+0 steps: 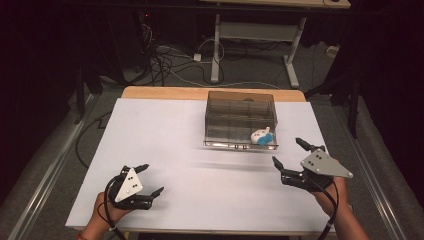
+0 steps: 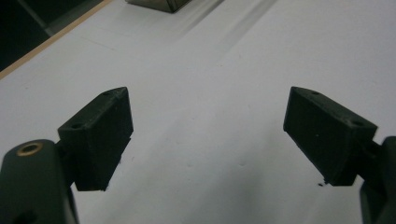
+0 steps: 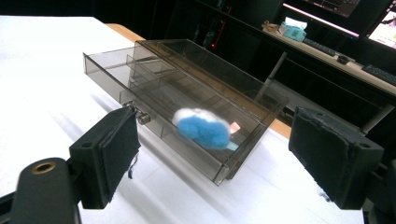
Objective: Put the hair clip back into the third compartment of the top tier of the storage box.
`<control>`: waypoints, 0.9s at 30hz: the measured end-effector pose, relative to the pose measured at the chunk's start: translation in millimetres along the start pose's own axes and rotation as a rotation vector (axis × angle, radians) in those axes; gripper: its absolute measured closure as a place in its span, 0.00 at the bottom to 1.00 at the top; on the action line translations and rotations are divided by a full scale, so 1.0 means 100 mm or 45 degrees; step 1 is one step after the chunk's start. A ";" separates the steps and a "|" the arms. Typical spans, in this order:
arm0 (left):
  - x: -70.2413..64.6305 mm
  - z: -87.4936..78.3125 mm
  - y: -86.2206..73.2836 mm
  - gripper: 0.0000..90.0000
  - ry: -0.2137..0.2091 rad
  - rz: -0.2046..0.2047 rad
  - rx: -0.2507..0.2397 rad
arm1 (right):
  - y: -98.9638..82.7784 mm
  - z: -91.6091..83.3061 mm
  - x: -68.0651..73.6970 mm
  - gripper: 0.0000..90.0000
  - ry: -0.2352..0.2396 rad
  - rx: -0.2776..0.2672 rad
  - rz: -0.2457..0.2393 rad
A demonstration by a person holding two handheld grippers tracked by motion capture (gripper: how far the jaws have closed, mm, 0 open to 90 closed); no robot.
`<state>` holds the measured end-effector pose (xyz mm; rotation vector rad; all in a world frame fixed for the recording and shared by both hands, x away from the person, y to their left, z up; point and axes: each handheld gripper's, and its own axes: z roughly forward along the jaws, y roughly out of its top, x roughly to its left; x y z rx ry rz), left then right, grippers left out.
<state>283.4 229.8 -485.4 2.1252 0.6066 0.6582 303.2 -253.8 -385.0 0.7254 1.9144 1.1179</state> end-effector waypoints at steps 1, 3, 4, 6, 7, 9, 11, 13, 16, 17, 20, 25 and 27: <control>0.00 0.00 0.00 0.17 0.000 0.001 0.002 | -0.01 -0.01 0.00 0.18 0.002 0.000 -0.001; 0.00 0.00 0.00 0.17 -0.001 0.003 0.003 | -0.04 -0.03 0.00 0.18 0.014 0.002 -0.015; 0.00 0.00 0.00 0.17 -0.001 0.002 0.002 | -0.04 -0.03 0.00 0.18 0.014 0.002 -0.015; 0.00 0.00 0.00 0.17 0.000 0.002 0.002 | -0.06 -0.05 0.00 0.18 0.027 0.001 -0.035; 0.00 0.00 0.00 0.17 -0.001 0.001 0.000 | -0.07 -0.06 0.01 0.18 0.032 0.000 -0.037; -0.01 0.01 0.00 0.17 -0.002 0.002 0.002 | -0.11 -0.09 0.02 0.18 0.039 -0.006 -0.040; -0.01 0.01 0.00 0.17 -0.005 0.004 0.002 | -0.13 -0.11 0.02 0.18 0.035 -0.004 -0.052; -0.01 0.01 0.00 0.17 -0.006 0.005 0.005 | -0.16 -0.12 0.03 0.18 0.034 0.005 -0.063; -0.01 0.02 0.00 0.17 -0.009 0.006 0.004 | -0.19 -0.13 0.04 0.18 0.025 0.015 -0.079; -0.01 0.02 0.00 0.17 -0.009 0.007 0.005 | -0.20 -0.13 0.05 0.18 0.022 0.017 -0.084; -0.01 0.02 0.00 0.17 -0.016 0.012 0.003 | -0.26 -0.15 0.06 0.18 0.039 0.022 -0.083; -0.02 0.02 0.00 0.17 -0.030 0.019 -0.002 | -0.33 -0.17 0.08 0.18 0.046 0.029 -0.096; -0.03 0.02 0.00 0.17 -0.038 0.020 -0.005 | -0.38 -0.18 0.10 0.18 0.054 0.034 -0.101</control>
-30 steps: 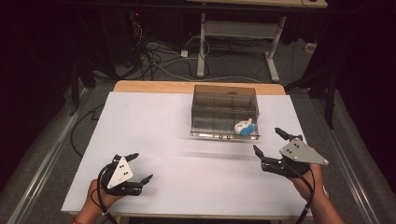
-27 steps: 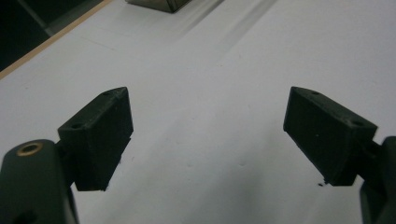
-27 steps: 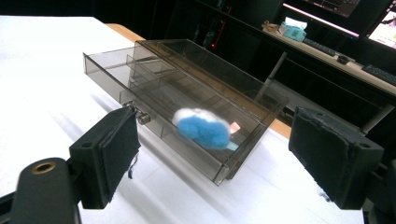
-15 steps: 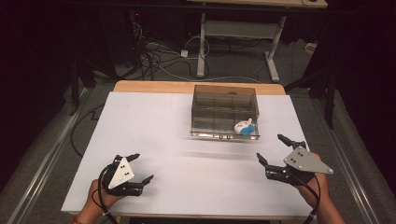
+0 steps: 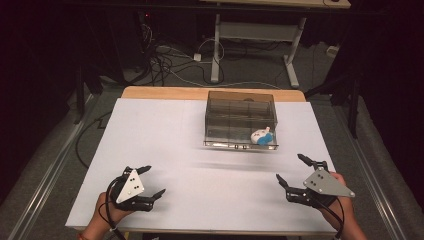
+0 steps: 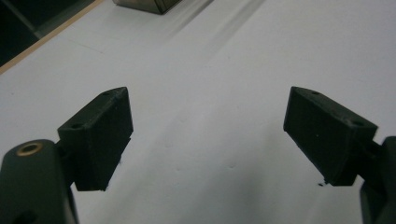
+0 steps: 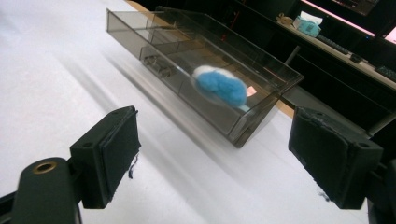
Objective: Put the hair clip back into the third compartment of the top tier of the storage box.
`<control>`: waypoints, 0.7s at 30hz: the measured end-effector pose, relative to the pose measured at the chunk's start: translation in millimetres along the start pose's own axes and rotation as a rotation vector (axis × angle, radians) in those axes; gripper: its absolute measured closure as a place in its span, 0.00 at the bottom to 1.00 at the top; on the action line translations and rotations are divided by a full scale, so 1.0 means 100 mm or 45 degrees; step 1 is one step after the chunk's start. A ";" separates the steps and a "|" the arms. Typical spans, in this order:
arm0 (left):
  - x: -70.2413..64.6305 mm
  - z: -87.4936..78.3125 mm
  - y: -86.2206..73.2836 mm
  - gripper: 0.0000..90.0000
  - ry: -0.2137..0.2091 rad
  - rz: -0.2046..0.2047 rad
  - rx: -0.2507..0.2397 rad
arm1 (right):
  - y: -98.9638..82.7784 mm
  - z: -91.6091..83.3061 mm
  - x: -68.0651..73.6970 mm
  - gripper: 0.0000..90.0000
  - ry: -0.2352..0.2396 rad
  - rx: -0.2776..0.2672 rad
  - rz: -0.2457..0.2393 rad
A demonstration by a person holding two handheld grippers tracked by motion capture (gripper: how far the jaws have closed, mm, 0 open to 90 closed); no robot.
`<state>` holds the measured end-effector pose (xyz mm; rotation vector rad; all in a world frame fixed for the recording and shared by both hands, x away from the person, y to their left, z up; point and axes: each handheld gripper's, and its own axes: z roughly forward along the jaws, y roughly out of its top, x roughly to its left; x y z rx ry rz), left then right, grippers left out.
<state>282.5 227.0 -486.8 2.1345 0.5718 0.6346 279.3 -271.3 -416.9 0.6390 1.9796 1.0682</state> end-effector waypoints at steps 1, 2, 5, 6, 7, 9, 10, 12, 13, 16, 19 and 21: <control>0.00 0.00 0.00 0.17 0.002 0.002 0.003 | 0.00 0.00 0.00 0.18 0.000 0.000 0.000; 0.00 0.00 0.00 0.17 0.003 0.003 0.005 | -0.02 0.00 0.00 0.18 0.004 0.004 -0.004; -0.01 0.00 0.00 0.17 -0.002 0.003 0.002 | -0.07 -0.01 0.02 0.18 0.010 0.023 -0.001; -0.01 0.00 0.00 0.17 -0.002 0.004 0.001 | -0.10 -0.01 0.03 0.18 0.015 0.027 0.002; -0.01 0.00 0.00 0.17 -0.002 0.006 0.002 | -0.10 -0.01 0.03 0.18 0.015 0.027 0.002; -0.02 0.00 0.01 0.17 -0.005 0.003 -0.001 | -0.14 -0.02 0.03 0.18 0.010 0.034 0.010; -0.02 0.00 0.01 0.17 -0.005 0.005 0.000 | -0.15 -0.02 0.03 0.18 0.010 0.039 0.012; -0.02 0.00 0.01 0.17 -0.006 0.006 -0.001 | -0.21 -0.03 0.02 0.18 0.008 0.044 0.025; -0.02 0.00 0.01 0.17 -0.007 0.005 -0.002 | -0.21 -0.03 0.02 0.18 0.008 0.044 0.025; -0.02 0.01 0.01 0.17 -0.007 0.007 0.000 | -0.27 -0.03 0.02 0.18 0.010 0.054 0.037; -0.03 0.01 0.01 0.17 -0.009 0.006 -0.002 | -0.35 -0.02 0.04 0.18 0.013 0.069 0.052; -0.03 0.01 0.02 0.17 -0.011 0.008 -0.003 | -0.39 -0.01 0.04 0.18 0.013 0.082 0.050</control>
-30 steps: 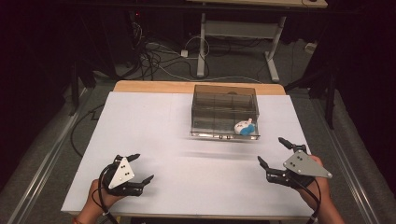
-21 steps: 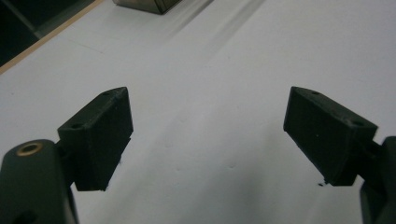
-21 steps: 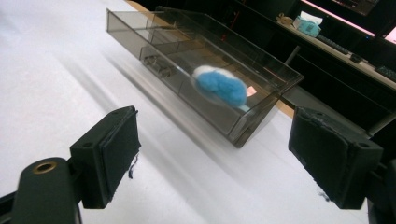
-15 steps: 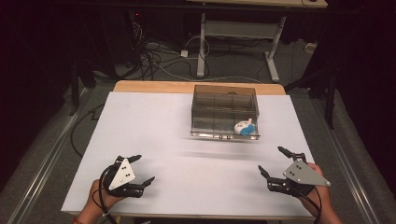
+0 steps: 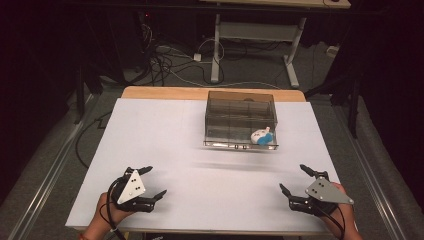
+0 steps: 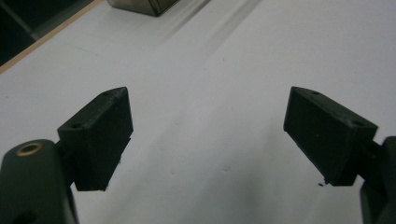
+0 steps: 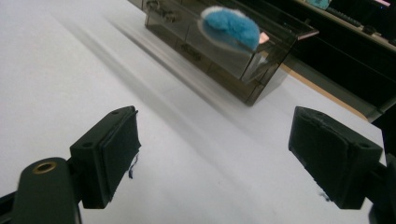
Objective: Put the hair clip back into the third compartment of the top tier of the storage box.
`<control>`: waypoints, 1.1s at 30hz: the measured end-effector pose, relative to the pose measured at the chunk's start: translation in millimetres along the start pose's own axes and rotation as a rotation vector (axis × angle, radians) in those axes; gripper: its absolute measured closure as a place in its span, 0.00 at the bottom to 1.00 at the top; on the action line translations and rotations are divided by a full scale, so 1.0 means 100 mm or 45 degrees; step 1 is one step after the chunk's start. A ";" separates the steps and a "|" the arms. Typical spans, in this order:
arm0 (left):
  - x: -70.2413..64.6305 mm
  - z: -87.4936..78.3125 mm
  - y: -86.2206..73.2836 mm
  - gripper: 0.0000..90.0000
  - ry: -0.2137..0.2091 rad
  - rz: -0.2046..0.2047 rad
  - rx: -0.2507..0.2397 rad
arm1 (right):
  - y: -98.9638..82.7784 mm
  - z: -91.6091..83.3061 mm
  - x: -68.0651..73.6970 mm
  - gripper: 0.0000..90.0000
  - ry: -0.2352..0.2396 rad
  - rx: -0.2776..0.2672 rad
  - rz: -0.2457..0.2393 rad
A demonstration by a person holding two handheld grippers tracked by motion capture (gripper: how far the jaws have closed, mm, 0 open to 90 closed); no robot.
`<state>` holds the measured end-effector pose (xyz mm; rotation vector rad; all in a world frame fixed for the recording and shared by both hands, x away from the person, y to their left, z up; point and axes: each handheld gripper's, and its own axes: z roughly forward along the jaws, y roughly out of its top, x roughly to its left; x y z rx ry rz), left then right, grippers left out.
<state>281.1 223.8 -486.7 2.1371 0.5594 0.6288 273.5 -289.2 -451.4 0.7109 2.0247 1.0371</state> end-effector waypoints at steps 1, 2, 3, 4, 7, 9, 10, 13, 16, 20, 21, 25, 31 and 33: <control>0.00 0.00 0.00 0.17 0.001 0.002 0.001 | -0.02 0.00 0.00 0.18 -0.006 -0.001 0.004; 0.00 0.00 0.00 0.17 -0.001 0.004 0.000 | -0.03 0.00 0.00 0.18 -0.005 -0.002 0.013; 0.01 0.00 0.00 0.17 0.000 0.004 0.001 | -0.05 0.00 0.00 0.18 -0.003 -0.008 0.017; 0.01 0.00 0.00 0.17 0.002 0.001 -0.002 | -0.07 0.00 0.00 0.18 -0.004 -0.009 0.022; 0.00 0.00 0.00 0.17 0.001 -0.001 -0.002 | -0.13 0.00 0.01 0.18 -0.002 -0.011 0.040; 0.00 0.00 0.00 0.17 -0.001 0.004 0.003 | -0.18 0.00 0.02 0.18 0.000 -0.007 0.046; -0.01 0.00 0.00 0.17 -0.001 0.005 0.005 | -0.20 0.00 0.02 0.18 0.003 -0.003 0.049; -0.02 0.01 0.00 0.17 -0.002 0.009 0.014 | -0.24 0.00 0.03 0.18 0.006 0.002 0.046; -0.03 0.01 0.00 0.17 -0.004 0.009 0.014 | -0.25 0.00 0.03 0.18 0.013 0.005 0.054; -0.03 0.02 0.01 0.17 -0.007 0.009 0.007 | -0.28 0.01 0.05 0.18 0.009 0.021 0.040; -0.03 0.02 0.00 0.17 -0.006 0.014 0.011 | -0.29 0.02 0.05 0.18 0.011 0.021 0.039; -0.04 0.00 -0.01 0.17 -0.006 0.017 0.009 | -0.30 0.04 0.07 0.18 0.018 0.035 0.036; -0.03 -0.03 -0.01 0.17 0.003 0.015 -0.004 | -0.28 0.03 0.10 0.18 0.016 0.026 0.015; -0.03 -0.03 -0.01 0.17 0.002 0.013 -0.005 | -0.27 0.01 0.09 0.18 0.019 0.016 0.019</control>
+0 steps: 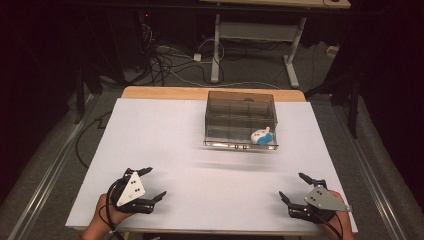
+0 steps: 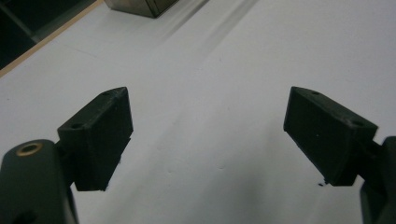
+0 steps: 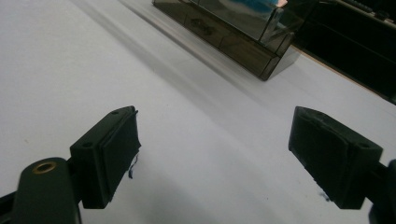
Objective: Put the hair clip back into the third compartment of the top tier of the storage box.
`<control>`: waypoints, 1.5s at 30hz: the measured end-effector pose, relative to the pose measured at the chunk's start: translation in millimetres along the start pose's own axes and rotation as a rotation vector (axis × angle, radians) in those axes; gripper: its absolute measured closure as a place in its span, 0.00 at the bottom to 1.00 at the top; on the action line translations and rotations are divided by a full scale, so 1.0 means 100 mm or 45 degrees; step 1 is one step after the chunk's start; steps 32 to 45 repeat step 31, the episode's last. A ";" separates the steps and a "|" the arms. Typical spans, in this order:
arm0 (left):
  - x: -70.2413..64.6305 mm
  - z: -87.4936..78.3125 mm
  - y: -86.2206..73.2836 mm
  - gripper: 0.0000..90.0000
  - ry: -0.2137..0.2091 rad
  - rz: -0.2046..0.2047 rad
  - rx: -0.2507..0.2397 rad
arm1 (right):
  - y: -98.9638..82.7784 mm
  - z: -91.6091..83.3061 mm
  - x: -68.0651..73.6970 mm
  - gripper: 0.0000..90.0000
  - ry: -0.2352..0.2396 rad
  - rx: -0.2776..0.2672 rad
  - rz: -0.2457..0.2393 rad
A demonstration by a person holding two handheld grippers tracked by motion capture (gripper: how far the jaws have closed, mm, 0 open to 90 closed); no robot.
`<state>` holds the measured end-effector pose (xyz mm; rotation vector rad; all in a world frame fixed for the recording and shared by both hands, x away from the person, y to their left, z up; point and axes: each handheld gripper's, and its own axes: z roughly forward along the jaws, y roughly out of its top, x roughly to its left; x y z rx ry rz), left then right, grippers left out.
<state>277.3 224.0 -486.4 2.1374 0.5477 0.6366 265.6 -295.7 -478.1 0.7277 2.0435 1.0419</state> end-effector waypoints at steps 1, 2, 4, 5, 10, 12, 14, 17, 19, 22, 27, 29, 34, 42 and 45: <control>0.00 0.00 0.00 0.17 0.000 0.003 0.003 | 0.00 0.00 0.00 0.18 0.000 0.000 0.000; 0.00 0.00 0.00 0.17 0.000 0.005 0.003 | 0.00 -0.01 0.00 0.18 -0.004 -0.003 0.005; -0.01 0.01 0.00 0.17 -0.002 0.006 0.008 | 0.01 -0.02 -0.01 0.18 -0.006 -0.014 0.006; -0.01 0.01 0.00 0.17 -0.002 0.006 0.008 | 0.01 -0.02 -0.01 0.18 -0.006 -0.014 0.006; -0.01 0.01 0.00 0.17 -0.003 0.005 0.010 | 0.02 -0.04 -0.02 0.18 -0.005 -0.025 0.012; -0.01 0.01 0.00 0.17 -0.003 0.009 0.010 | 0.02 -0.04 -0.01 0.18 -0.006 -0.018 0.005; 0.00 0.01 0.00 0.17 0.000 0.005 0.011 | 0.02 -0.03 -0.01 0.18 -0.006 -0.017 -0.004; 0.01 0.01 -0.01 0.17 0.003 0.002 0.011 | 0.02 -0.03 -0.01 0.18 -0.003 -0.019 0.000; 0.01 0.01 -0.01 0.17 0.003 0.000 0.010 | 0.03 -0.04 -0.01 0.18 -0.002 -0.019 0.001; 0.02 0.01 0.00 0.17 0.007 -0.002 0.012 | 0.03 -0.04 -0.01 0.18 -0.004 -0.021 -0.003; 0.03 0.01 -0.01 0.17 0.010 -0.011 0.013 | 0.04 -0.05 -0.02 0.18 -0.009 -0.021 -0.003; 0.03 0.02 -0.01 0.17 0.010 -0.012 0.016 | 0.03 -0.05 -0.02 0.18 -0.011 -0.021 -0.003; 0.04 0.02 -0.01 0.17 0.011 -0.013 0.014 | 0.03 -0.04 -0.02 0.18 -0.013 -0.017 0.003; 0.04 0.02 -0.01 0.17 0.011 -0.013 0.014 | 0.03 -0.04 -0.02 0.18 -0.013 -0.017 0.003; 0.04 0.02 -0.01 0.17 0.011 -0.013 0.014 | 0.03 -0.04 -0.02 0.18 -0.013 -0.017 0.003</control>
